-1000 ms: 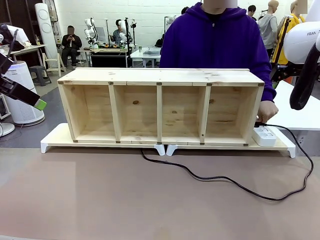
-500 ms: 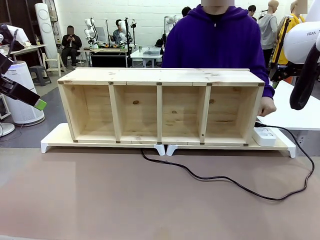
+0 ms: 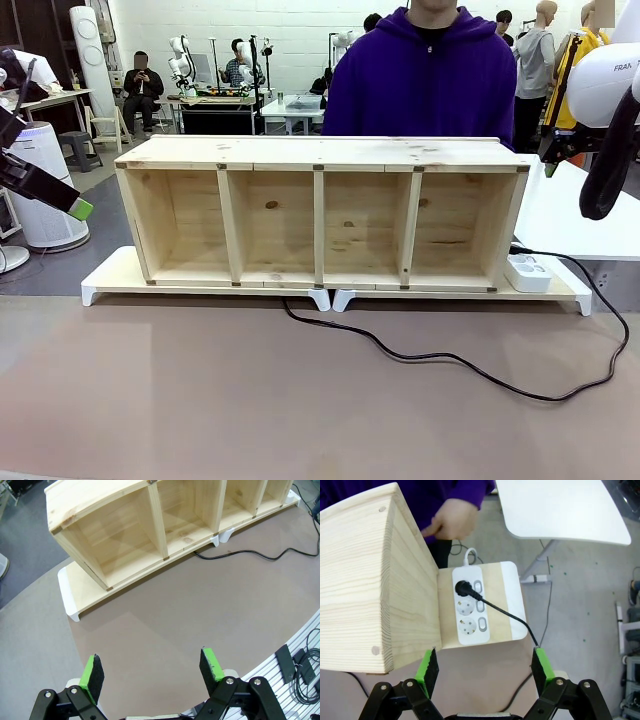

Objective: Perform cable management.
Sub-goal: Release the Power Cable when the human grasps it.

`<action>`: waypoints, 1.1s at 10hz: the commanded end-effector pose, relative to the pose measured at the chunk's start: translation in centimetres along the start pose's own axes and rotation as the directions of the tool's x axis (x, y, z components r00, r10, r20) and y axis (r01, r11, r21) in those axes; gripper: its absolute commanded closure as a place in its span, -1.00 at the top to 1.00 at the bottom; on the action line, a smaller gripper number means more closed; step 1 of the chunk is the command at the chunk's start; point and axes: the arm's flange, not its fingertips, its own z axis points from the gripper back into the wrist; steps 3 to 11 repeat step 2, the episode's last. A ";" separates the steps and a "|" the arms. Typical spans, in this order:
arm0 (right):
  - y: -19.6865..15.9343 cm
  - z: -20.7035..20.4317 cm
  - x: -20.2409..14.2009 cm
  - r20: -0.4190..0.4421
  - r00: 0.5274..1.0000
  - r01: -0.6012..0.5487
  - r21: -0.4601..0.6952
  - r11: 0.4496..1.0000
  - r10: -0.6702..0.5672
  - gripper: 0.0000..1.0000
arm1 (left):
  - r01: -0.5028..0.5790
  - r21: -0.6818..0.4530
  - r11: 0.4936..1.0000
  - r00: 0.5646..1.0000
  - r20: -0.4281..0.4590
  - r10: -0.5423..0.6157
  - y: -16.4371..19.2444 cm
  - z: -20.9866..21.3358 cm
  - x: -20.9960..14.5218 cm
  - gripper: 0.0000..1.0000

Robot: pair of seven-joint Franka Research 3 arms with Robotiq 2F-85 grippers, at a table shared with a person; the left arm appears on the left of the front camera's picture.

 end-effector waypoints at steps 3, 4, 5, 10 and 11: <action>0.0 0.0 0.0 -0.004 1.000 0.001 0.000 1.000 -0.001 0.92 | 0.007 0.005 1.000 1.000 0.010 -0.007 0.1 -0.1 0.2 1.00; 0.0 0.0 0.0 -0.004 1.000 0.001 0.000 1.000 -0.001 0.92 | 0.007 0.005 1.000 1.000 0.010 -0.007 0.1 -0.1 0.2 1.00; 0.0 0.0 0.0 -0.004 1.000 0.001 0.000 1.000 -0.001 0.92 | 0.007 0.005 1.000 1.000 0.010 -0.007 0.1 -0.1 0.2 1.00; 0.0 0.0 0.0 -0.004 1.000 0.001 0.000 1.000 -0.001 0.92 | 0.007 0.005 1.000 1.000 0.010 -0.007 0.1 -0.1 0.2 1.00; 0.0 0.0 0.0 -0.004 1.000 0.001 0.000 1.000 -0.001 0.92 | 0.007 0.005 1.000 1.000 0.010 -0.007 0.1 -0.1 0.2 1.00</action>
